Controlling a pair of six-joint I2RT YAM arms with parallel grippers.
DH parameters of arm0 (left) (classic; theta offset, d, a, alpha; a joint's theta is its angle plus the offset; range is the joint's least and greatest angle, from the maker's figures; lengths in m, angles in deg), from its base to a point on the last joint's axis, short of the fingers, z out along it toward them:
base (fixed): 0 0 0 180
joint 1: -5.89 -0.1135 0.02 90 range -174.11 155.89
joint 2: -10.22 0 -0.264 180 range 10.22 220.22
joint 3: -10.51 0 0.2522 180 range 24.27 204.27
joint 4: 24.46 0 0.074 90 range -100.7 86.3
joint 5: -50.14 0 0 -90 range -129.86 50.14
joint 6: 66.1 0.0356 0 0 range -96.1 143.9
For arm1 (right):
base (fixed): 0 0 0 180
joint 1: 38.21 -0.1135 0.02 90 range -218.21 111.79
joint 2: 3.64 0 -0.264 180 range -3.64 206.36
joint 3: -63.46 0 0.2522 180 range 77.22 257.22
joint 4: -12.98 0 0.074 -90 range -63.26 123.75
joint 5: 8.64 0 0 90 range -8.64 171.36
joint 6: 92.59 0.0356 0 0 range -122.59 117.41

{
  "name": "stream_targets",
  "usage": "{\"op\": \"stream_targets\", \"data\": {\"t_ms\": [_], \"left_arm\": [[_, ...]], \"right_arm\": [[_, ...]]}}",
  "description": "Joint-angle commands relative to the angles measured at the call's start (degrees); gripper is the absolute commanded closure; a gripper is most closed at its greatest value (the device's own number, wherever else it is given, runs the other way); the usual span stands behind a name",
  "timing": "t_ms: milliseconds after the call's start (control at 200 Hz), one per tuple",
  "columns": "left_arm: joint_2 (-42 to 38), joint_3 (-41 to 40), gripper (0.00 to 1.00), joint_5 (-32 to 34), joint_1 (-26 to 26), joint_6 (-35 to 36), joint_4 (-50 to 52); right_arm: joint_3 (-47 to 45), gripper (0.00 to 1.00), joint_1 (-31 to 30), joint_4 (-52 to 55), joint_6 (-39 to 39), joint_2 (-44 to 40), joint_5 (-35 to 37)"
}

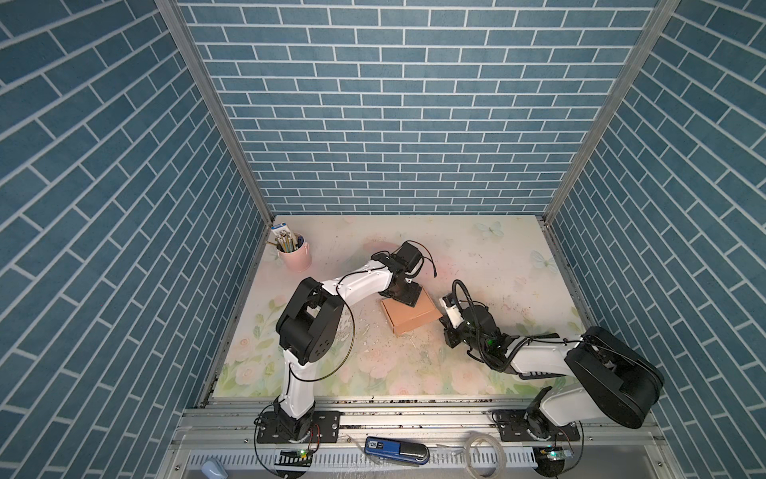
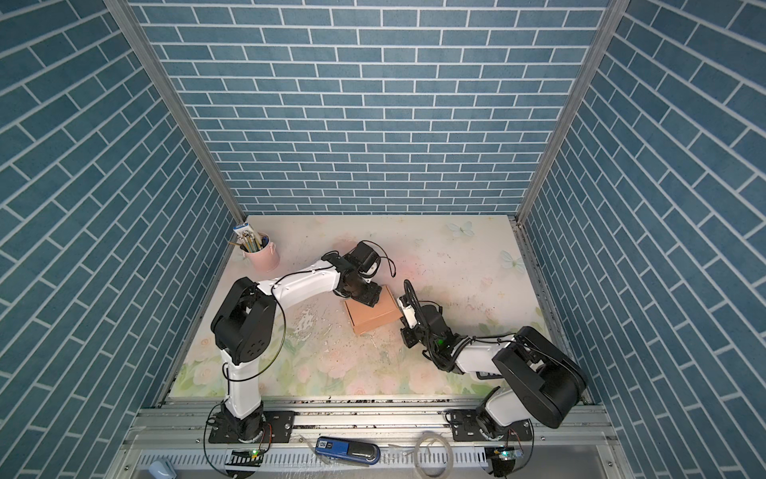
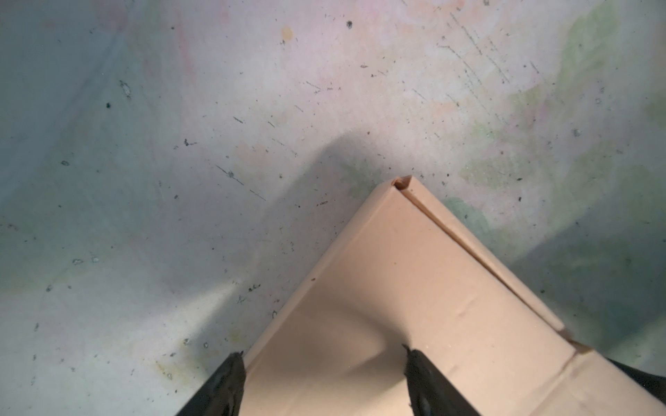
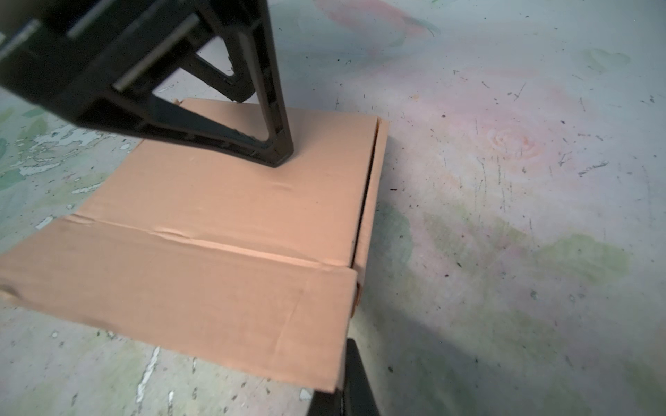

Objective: Assemble paper box
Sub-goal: Fold and tuck the lid into the gap.

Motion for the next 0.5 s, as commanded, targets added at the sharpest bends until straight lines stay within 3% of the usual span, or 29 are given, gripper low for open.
{"op": "stream_targets", "data": {"t_ms": [0, 490], "left_arm": [[1.9, -1.0, 0.28, -0.3, 0.6, -0.4, 0.4], [2.5, -1.2, 0.28, -0.4, 1.2, -0.6, 0.2]], "right_arm": [[1.5, 0.98, -0.3, 1.2, 1.0, -0.4, -1.4], [1.4, 0.98, -0.3, -4.5, 3.2, 5.7, -1.0]]}}
